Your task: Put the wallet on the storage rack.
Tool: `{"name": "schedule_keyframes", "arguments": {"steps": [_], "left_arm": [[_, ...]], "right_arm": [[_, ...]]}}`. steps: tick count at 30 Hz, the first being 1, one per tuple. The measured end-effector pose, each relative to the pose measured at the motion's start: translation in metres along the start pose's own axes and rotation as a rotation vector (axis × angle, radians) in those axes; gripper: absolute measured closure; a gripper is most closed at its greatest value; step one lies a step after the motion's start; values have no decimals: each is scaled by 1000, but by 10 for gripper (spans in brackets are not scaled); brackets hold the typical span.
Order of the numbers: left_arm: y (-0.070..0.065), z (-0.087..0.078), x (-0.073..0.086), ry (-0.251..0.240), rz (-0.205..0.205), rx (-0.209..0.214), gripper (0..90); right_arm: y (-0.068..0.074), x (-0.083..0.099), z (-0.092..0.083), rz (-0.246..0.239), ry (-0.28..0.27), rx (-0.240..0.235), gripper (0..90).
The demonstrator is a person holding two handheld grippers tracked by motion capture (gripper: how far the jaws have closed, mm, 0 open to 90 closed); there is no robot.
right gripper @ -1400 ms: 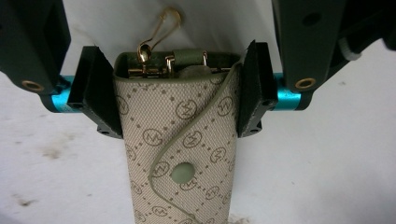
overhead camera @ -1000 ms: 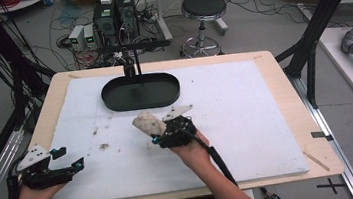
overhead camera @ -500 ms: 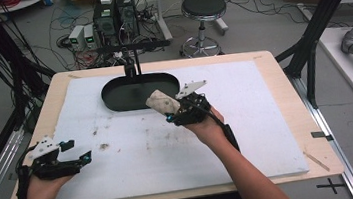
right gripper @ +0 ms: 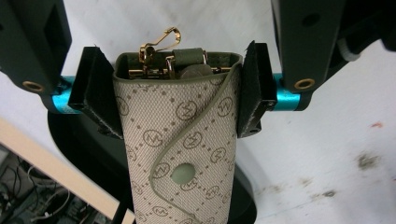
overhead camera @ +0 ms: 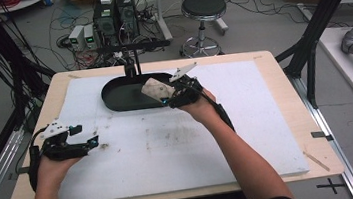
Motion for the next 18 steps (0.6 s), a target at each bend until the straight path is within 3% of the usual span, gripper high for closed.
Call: {"name": "schedule_keyframes", "arguments": {"steps": [4, 5, 18], "left_arm": [[5, 3, -3, -1, -1, -7, 202], [6, 3, -3, 1, -3, -9, 202], [7, 3, -2, 4, -3, -14, 202]], "right_arm": [[-11, -5, 16, -5, 9, -16, 379], [-16, -8, 24, 12, 6, -37, 379], [-30, -21, 68, 19, 33, -79, 379]]}}
Point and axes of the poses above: each handheld gripper's, and its own axes: z roughly forward along the jaws, x roughly out of its underside, y roughly to its left, the point moved 6 cm from there along z, roughly forward along the jaws, and after that the axes turned 11 degrees about -z, right-handed, at the moved point
